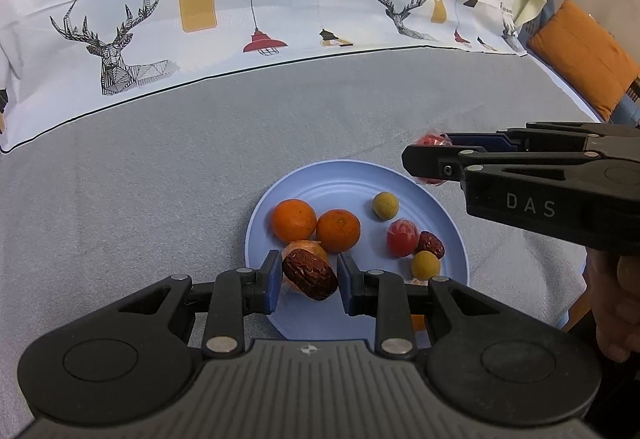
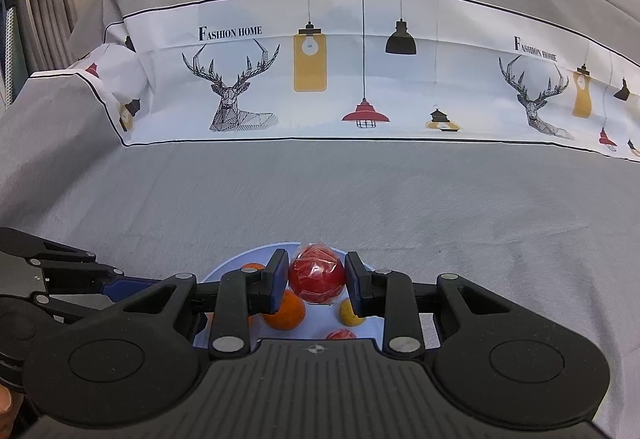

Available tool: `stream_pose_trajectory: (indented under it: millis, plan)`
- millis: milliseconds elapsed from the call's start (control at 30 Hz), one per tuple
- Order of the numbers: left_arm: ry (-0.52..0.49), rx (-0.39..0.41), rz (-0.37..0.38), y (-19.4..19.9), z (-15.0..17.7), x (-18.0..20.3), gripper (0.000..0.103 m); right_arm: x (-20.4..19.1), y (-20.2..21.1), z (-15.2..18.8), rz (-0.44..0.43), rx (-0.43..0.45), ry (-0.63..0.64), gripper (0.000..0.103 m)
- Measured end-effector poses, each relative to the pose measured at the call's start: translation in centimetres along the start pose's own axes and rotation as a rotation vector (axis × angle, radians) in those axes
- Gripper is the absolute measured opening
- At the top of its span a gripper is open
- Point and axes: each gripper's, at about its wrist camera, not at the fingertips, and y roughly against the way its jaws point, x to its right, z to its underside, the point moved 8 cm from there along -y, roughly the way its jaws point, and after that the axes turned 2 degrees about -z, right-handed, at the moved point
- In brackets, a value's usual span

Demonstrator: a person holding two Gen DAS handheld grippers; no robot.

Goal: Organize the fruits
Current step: 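Open the left tool to drop the date while the right tool releases the red fruit onto the plate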

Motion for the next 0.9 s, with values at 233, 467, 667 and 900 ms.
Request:
stream_pose_trajectory:
  millis: [233,467,667,900]
  plan:
    - [-0.004,0.002,0.005,-0.02,0.06,0.15,0.032,-0.18,-0.02,0.06,-0.004,-0.006,0.007,0.032]
    - [-0.008,0.007,0.013,0.01,0.09,0.30,0.032,-0.30,-0.09,0.15,-0.007,-0.013,0.017,0.032]
    - [0.010,0.017,0.027,0.24,-0.05,0.11,0.043,-0.36,-0.31,0.23,-0.003,-0.027,0.017,0.036]
    - [0.038,0.034,0.001,0.60,-0.44,-0.50,0.045,0.28,-0.12,0.07,0.025,-0.012,0.000,0.050]
